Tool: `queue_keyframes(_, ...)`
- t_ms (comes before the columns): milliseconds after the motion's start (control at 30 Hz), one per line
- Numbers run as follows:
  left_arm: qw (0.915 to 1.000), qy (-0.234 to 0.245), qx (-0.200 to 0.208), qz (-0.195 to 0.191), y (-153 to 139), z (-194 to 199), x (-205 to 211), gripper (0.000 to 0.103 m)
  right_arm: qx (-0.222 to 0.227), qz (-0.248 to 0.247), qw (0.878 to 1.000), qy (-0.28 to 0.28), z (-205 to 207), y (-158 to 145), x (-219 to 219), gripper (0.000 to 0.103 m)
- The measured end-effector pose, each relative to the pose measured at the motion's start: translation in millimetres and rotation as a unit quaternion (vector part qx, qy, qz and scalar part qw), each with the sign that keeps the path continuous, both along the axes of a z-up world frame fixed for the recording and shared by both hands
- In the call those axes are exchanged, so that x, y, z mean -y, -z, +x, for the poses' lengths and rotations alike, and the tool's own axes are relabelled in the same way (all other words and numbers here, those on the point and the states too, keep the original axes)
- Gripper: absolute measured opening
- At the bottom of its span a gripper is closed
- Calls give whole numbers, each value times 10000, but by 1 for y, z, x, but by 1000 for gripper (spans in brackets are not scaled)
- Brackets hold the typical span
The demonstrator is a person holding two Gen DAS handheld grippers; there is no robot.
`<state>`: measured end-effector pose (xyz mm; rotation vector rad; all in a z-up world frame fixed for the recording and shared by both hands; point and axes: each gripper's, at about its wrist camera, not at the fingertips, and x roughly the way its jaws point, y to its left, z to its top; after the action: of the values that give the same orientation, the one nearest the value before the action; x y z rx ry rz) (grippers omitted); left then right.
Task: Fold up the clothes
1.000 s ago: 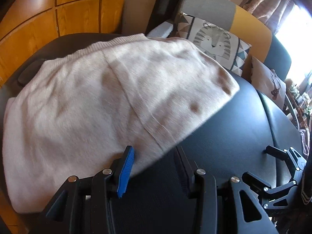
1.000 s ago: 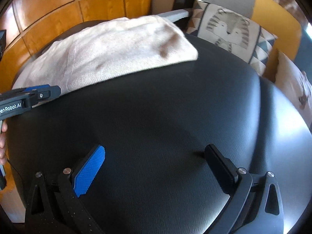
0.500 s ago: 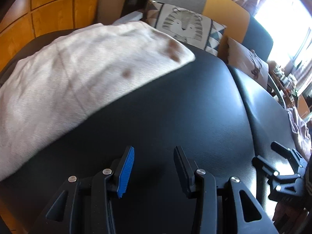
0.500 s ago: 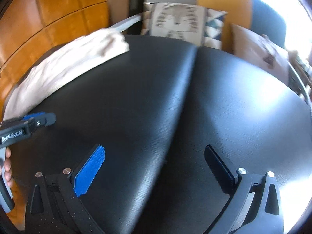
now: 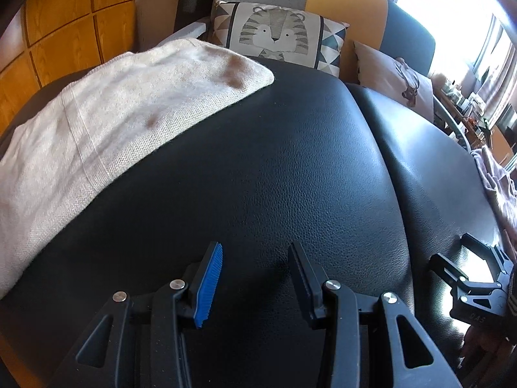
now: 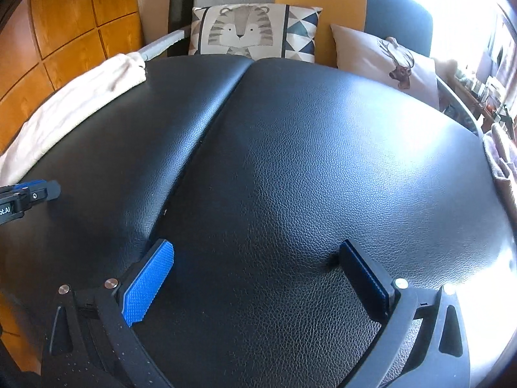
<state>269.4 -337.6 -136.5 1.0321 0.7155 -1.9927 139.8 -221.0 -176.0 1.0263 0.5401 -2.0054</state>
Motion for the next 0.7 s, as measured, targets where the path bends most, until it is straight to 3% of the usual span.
queue_keyframes(700,9992,206,-117,-326,5,-1,-9,57,-103,-74,9999,12,4,3,-5,103)
